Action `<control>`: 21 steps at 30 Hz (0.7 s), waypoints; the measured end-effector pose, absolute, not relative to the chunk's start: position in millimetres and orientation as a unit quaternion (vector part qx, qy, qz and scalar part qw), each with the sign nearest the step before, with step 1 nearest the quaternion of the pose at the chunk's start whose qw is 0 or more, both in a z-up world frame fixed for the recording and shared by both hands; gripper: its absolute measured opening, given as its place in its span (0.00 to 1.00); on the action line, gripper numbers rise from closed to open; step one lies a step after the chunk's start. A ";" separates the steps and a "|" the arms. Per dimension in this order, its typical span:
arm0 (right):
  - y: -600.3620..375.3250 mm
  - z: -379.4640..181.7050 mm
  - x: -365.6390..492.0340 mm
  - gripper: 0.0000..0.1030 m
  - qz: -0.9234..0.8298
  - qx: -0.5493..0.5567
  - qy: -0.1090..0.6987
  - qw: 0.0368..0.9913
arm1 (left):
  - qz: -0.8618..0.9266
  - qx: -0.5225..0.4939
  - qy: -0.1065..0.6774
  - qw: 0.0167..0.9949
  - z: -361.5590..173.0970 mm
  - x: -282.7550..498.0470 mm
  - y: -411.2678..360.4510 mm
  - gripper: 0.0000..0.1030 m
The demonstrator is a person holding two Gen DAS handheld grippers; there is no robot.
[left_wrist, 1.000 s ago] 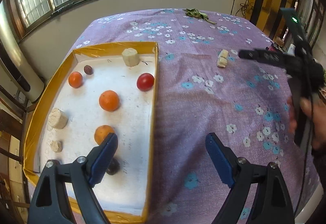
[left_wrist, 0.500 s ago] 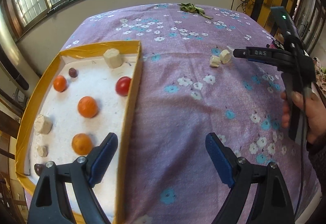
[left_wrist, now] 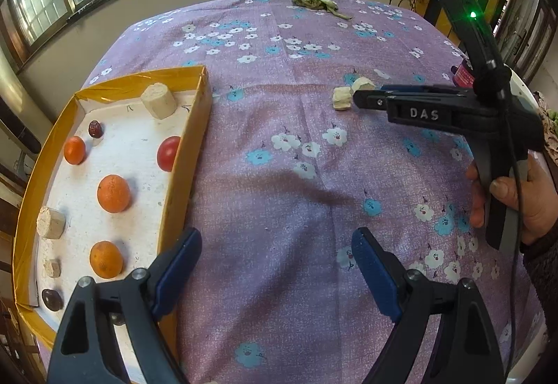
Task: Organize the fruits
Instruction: 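Grasp a small cake piece with the right gripper while the left gripper grasps the other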
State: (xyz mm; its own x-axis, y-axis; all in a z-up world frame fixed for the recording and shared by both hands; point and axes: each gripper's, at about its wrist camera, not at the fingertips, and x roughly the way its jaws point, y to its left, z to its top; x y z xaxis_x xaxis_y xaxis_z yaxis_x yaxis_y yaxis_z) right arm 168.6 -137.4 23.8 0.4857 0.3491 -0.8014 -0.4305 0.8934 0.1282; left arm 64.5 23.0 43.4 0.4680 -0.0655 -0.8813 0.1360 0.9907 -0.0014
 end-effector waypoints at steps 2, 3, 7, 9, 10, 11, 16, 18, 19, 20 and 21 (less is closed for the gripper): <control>-136.8 21.9 174.5 0.44 0.234 -0.036 0.459 0.856 | -0.056 0.030 0.517 0.854 41.7 67.1 22.7 0.87; -137.9 21.1 177.4 0.44 0.239 -0.025 0.462 0.854 | -0.057 0.026 0.519 0.853 40.9 68.1 22.7 0.87; -131.8 19.5 181.0 0.38 0.262 -0.046 0.457 0.849 | -0.057 0.029 0.519 0.852 39.8 70.2 20.2 0.87; -130.0 17.8 182.9 0.28 0.265 -0.049 0.459 0.847 | -0.055 0.033 0.518 0.853 39.4 72.1 18.8 0.87; -129.0 17.7 181.9 0.28 0.265 -0.053 0.456 0.848 | -0.054 0.032 0.518 0.853 38.9 73.4 18.2 0.87; -128.9 17.9 180.7 0.28 0.266 -0.055 0.456 0.847 | -0.054 0.030 0.520 0.852 38.7 75.3 17.6 0.87; -152.2 31.0 166.1 0.28 0.238 -0.026 0.449 0.861 | -0.053 0.043 0.507 0.859 41.7 93.9 6.9 0.87; -166.4 37.1 153.2 0.28 0.221 -0.024 0.443 0.869 | -0.060 0.041 0.497 0.865 44.0 108.2 -0.2 0.87; -172.7 38.0 147.0 0.28 0.214 -0.025 0.444 0.870 | -0.065 0.040 0.490 0.868 44.8 115.6 -4.7 0.87; -179.3 37.9 140.6 0.29 0.209 -0.024 0.445 0.870 | -0.073 0.039 0.482 0.872 45.5 123.2 -10.6 0.87; -184.5 37.4 135.6 0.29 0.204 -0.024 0.447 0.871 | -0.080 0.040 0.474 0.876 45.4 131.1 -17.0 0.87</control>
State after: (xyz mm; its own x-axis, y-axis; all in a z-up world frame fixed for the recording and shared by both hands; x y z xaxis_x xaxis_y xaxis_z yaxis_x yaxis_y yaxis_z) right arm 135.6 -184.5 37.4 0.5174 0.3343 -0.7877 -0.3771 0.9154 0.1408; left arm 131.1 -17.0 45.4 0.5388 -0.1016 -0.8363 0.1776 0.9841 -0.0051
